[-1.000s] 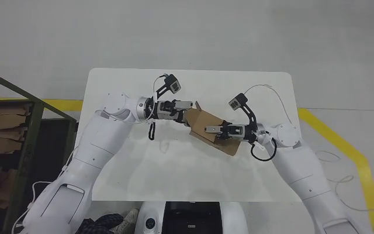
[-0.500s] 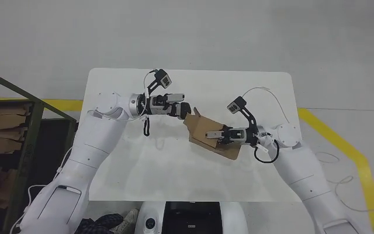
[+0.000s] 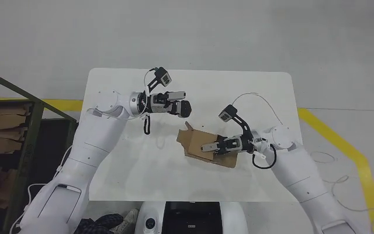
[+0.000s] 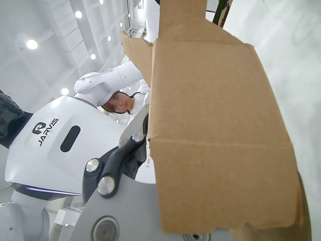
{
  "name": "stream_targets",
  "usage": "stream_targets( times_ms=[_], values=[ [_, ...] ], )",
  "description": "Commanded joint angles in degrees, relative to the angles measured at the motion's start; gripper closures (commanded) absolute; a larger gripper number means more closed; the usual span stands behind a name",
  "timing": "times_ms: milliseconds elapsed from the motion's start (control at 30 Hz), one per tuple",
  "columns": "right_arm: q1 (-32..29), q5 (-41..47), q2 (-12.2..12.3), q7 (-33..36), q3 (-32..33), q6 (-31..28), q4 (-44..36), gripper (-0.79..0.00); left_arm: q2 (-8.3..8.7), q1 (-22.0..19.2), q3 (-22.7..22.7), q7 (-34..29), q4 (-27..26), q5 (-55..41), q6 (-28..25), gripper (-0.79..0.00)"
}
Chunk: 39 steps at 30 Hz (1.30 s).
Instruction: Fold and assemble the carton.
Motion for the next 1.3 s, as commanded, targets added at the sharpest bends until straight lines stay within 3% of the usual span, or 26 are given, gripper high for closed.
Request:
stream_targets(
  times_ms=[0, 633, 1267],
  values=[
    [0.17, 0.07, -0.11, -0.25, -0.31, -0.04, 0.04, 0.000, -0.20, -0.30, 0.87, -0.29, 0.15, -0.11, 0.06, -0.785],
    [1.43, 1.01, -0.20, -4.67, 1.85, -0.36, 3.74, 0.000, -0.29, 0.83, 1.19, -1.49, -0.15, -1.41, 0.17, -0.785],
    [0.90, 2.05, -0.04, -2.88, 2.98, -0.22, 3.91, 0.000, 0.00, 1.49, 0.44, -2.96, -0.64, -1.65, 0.77, -0.785]
  ],
)
